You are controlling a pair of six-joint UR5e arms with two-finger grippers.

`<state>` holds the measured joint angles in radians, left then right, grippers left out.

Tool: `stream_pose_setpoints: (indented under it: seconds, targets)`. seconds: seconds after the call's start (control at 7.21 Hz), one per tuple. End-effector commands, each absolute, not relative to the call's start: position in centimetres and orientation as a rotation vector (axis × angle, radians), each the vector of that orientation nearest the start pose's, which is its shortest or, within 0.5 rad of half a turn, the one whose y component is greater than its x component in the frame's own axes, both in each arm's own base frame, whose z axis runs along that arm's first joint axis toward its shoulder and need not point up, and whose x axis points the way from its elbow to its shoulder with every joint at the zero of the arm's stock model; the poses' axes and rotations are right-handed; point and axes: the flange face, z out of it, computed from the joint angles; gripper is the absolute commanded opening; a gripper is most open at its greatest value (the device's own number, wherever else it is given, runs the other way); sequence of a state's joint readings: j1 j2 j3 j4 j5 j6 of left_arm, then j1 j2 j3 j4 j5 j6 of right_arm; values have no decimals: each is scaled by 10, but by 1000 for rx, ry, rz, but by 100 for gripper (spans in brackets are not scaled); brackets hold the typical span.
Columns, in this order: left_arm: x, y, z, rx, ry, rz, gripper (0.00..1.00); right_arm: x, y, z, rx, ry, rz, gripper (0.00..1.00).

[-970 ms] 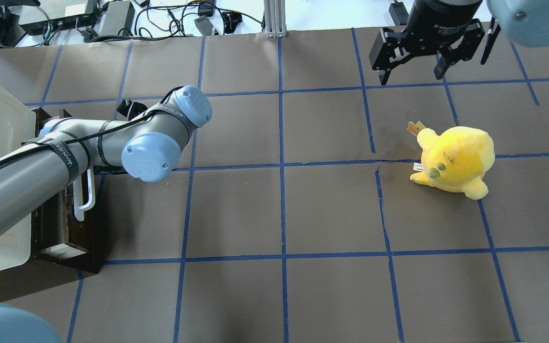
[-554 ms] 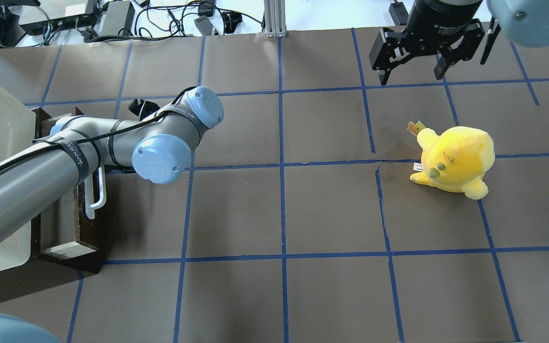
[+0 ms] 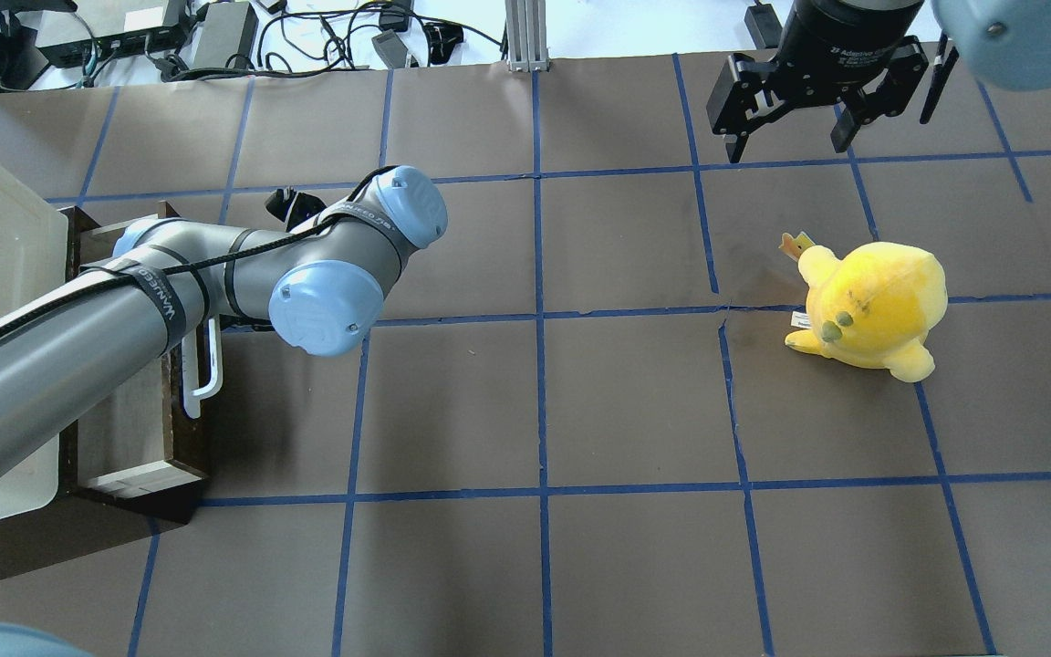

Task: Pull drawer sideways
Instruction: 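Pull the handle with the left gripper, sliding the drawer out toward the table center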

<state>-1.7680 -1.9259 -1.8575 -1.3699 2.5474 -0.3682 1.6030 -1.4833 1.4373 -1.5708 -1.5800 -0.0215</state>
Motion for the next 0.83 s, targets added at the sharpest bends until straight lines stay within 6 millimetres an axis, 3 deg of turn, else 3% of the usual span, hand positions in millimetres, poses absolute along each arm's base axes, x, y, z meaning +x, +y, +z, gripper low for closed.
stream_pose_setpoints:
  seconds: [0.0, 0.55, 0.69]
  targets:
    - [-159, -510, 237, 73, 2109, 126, 24, 149, -529, 509, -84, 3149, -73, 100]
    - [-165, -508, 236, 89, 2108, 129, 25, 149, -529, 509, -87, 3149, -73, 100]
    - [-164, -507, 236, 93, 2104, 133, 50, 149, -529, 509, -84, 3149, -73, 100]
